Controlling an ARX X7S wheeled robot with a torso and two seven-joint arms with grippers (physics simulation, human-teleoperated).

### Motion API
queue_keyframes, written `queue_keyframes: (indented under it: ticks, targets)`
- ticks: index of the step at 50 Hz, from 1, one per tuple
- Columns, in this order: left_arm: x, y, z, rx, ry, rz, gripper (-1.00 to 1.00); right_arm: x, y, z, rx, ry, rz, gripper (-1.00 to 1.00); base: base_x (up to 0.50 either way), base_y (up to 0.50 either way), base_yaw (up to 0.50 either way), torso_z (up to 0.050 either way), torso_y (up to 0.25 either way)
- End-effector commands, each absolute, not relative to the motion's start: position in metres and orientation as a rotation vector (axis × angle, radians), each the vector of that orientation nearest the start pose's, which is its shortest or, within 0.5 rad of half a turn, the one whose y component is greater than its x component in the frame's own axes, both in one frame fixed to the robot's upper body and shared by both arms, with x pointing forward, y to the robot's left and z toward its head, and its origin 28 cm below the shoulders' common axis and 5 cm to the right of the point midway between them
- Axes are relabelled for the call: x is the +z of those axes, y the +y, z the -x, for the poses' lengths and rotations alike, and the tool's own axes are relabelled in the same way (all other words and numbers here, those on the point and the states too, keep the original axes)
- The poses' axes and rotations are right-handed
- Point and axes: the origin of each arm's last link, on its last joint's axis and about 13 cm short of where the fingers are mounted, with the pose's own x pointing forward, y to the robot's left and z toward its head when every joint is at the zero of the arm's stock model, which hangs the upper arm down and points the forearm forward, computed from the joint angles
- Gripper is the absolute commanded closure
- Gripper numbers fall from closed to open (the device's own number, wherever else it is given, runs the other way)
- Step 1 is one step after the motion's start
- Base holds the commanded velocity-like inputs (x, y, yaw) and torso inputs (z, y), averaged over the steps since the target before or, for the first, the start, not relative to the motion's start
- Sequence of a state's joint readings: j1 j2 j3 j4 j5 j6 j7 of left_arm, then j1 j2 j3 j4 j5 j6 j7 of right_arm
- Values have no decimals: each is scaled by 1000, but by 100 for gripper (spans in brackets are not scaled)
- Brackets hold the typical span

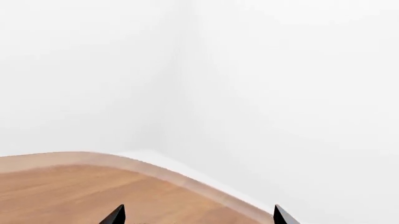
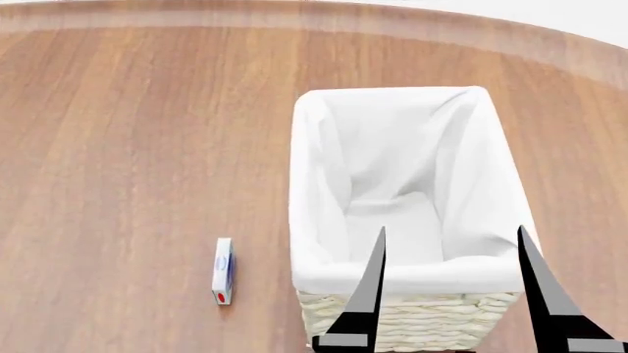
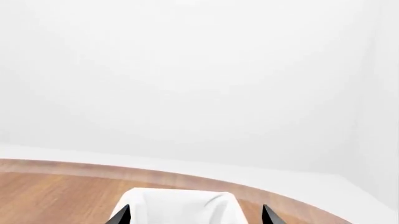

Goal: Pick up the ketchup, and put it in the basket.

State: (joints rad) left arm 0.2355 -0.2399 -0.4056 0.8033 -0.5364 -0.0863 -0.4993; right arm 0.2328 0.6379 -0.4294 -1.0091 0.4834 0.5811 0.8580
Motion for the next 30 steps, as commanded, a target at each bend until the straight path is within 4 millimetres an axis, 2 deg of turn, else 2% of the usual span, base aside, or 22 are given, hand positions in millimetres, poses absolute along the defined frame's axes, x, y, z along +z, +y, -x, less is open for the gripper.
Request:
queue_keyframes:
  ticks: [1,13,18,24,30]
  targets:
    - [148,301,-128,694,-538,264,-100,178,-90,-157,-42,-376,113,-100,0,0,0,0,0]
    - [144,309,-122,775,-510,287,-100,178,-90,-157,-45,-376,120,-100,0,0,0,0,0]
    - [141,313,-120,878,-463,258,-100,177,-90,-157,-45,-376,120,-100,0,0,0,0,0]
    - [139,317,-113,983,-476,317,-100,177,-90,-157,-45,-375,121,-100,0,0,0,0,0]
    - [140,320,-110,1013,-490,333,-100,177,-89,-157,-41,-375,123,-100,0,0,0,0,0]
